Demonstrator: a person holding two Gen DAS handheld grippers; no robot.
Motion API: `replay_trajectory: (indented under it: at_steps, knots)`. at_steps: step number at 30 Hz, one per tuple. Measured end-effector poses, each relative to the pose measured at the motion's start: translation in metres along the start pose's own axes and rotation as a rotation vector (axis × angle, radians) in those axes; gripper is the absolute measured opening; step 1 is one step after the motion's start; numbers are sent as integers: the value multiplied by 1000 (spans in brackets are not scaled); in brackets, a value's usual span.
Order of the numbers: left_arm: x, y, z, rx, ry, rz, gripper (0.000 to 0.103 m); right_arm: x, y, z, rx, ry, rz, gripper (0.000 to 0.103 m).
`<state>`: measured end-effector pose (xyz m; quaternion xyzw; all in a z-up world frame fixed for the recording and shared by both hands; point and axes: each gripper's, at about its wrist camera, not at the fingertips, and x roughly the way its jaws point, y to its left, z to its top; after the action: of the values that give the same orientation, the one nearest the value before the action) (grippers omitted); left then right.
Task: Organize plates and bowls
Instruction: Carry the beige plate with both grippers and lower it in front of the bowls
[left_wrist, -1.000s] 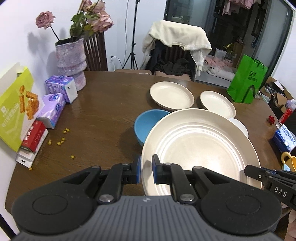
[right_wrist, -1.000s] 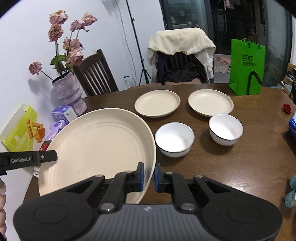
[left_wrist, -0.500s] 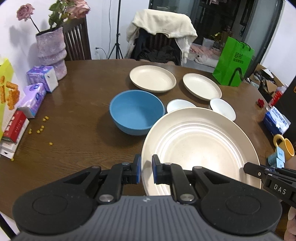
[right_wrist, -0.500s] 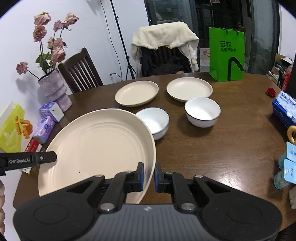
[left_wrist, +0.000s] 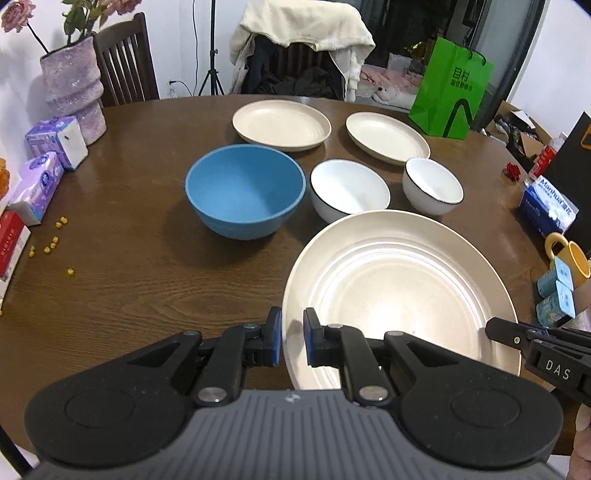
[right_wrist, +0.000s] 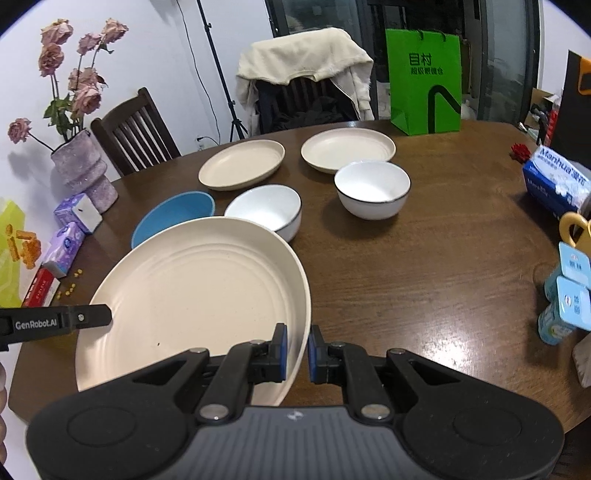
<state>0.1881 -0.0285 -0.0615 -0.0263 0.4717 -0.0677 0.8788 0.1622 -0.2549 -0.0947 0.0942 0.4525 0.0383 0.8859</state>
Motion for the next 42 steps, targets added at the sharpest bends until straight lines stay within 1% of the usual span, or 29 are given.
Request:
replay_trajectory:
  at_steps: [4,20,31,42]
  knots:
    - [13,-2,-6,12,28,-4,13,9,-7,-9,13,17,-7,11]
    - [49,-13,-19,52,87,-7,13,36,-27,-34,49,64,-31,11]
    - [65,-13,-23,54,107,-13,13,50,-32,-39,61,82,-40,11]
    - [73,-9,-24,46,108,-7,13,63,-30,-42,64,86,-35,11]
